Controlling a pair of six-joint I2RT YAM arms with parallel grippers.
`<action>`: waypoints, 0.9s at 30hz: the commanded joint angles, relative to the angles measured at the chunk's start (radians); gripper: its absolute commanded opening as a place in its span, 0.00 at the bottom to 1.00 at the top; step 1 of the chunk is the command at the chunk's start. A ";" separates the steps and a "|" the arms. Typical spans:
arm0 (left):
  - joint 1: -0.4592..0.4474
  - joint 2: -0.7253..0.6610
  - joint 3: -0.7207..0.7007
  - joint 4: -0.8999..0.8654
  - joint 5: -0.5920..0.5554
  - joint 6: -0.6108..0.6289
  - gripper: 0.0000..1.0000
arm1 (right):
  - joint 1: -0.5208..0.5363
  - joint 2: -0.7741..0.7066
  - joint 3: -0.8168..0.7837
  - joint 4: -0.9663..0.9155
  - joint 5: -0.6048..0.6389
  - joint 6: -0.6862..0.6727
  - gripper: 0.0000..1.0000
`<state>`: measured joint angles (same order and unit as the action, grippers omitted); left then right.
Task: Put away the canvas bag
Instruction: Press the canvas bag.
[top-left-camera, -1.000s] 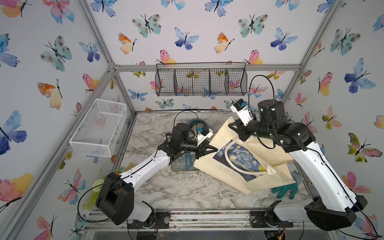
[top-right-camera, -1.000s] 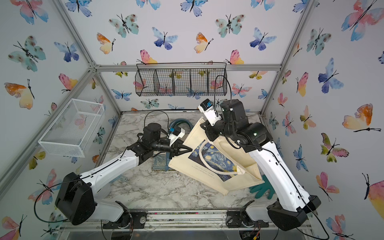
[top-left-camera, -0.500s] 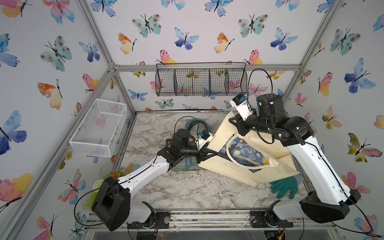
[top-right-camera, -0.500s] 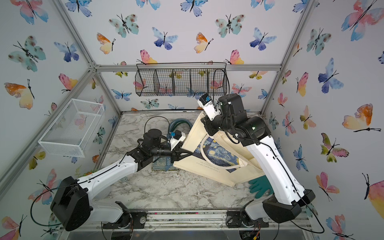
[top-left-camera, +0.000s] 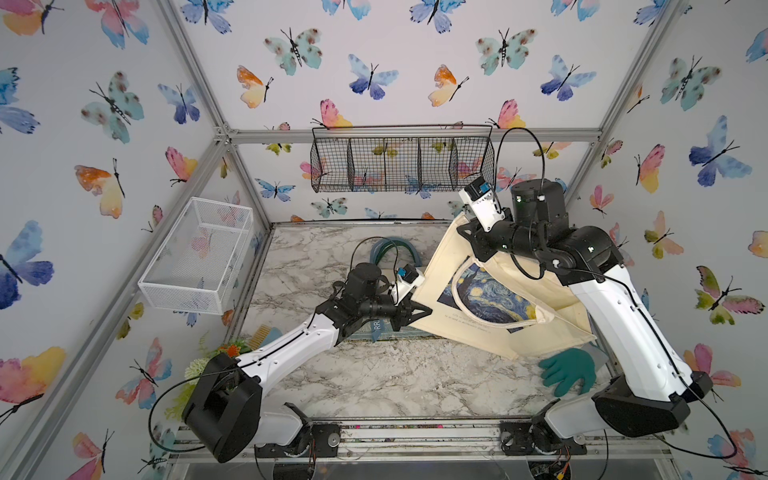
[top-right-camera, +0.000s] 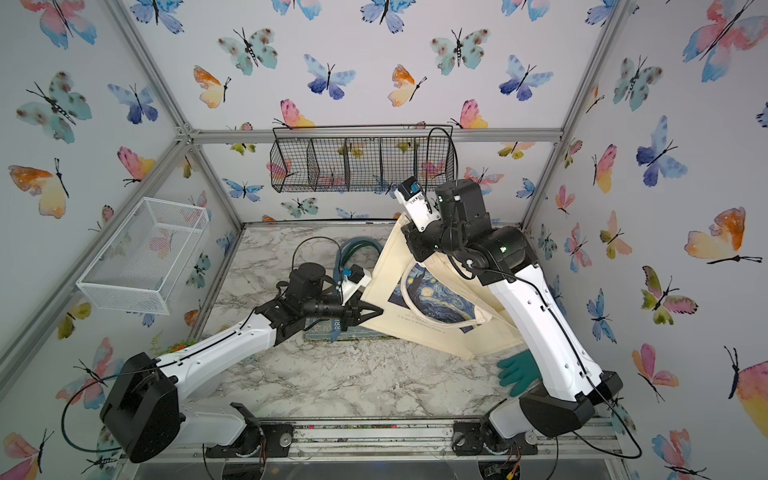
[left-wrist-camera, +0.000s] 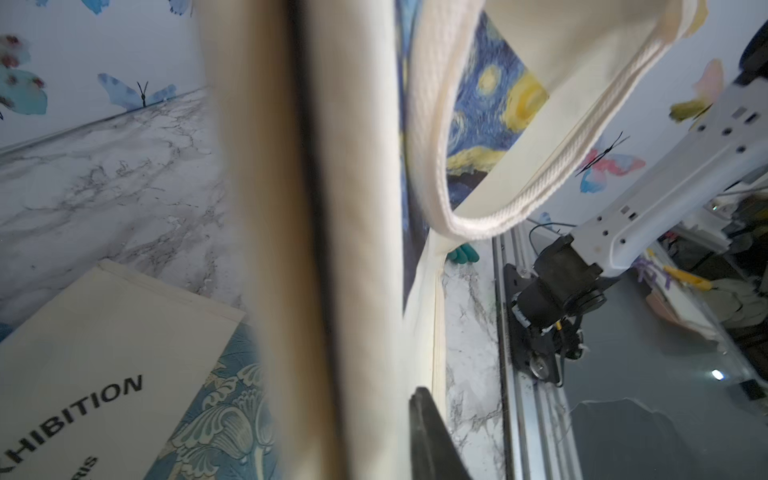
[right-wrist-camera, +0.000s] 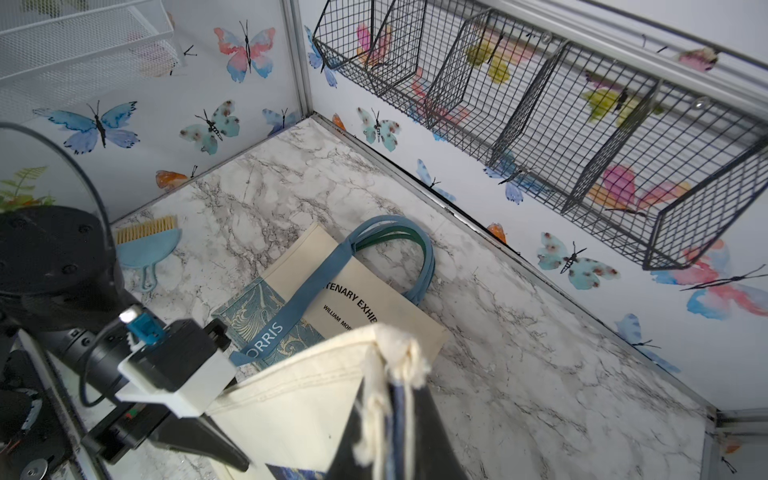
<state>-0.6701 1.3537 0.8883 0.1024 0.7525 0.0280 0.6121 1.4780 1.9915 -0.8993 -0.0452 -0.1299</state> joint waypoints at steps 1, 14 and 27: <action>-0.017 0.007 -0.027 -0.121 0.063 0.024 0.03 | -0.020 -0.014 0.087 0.269 0.090 0.024 0.02; -0.010 -0.073 -0.039 -0.094 0.042 0.037 0.00 | -0.020 -0.008 0.007 0.268 0.019 0.052 0.02; 0.021 -0.037 0.119 -0.075 0.109 0.058 0.33 | -0.020 -0.111 -0.304 0.288 -0.309 0.096 0.02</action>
<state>-0.6552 1.3083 0.9192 -0.0231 0.7918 0.0547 0.5858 1.4132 1.7241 -0.6846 -0.2317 -0.0811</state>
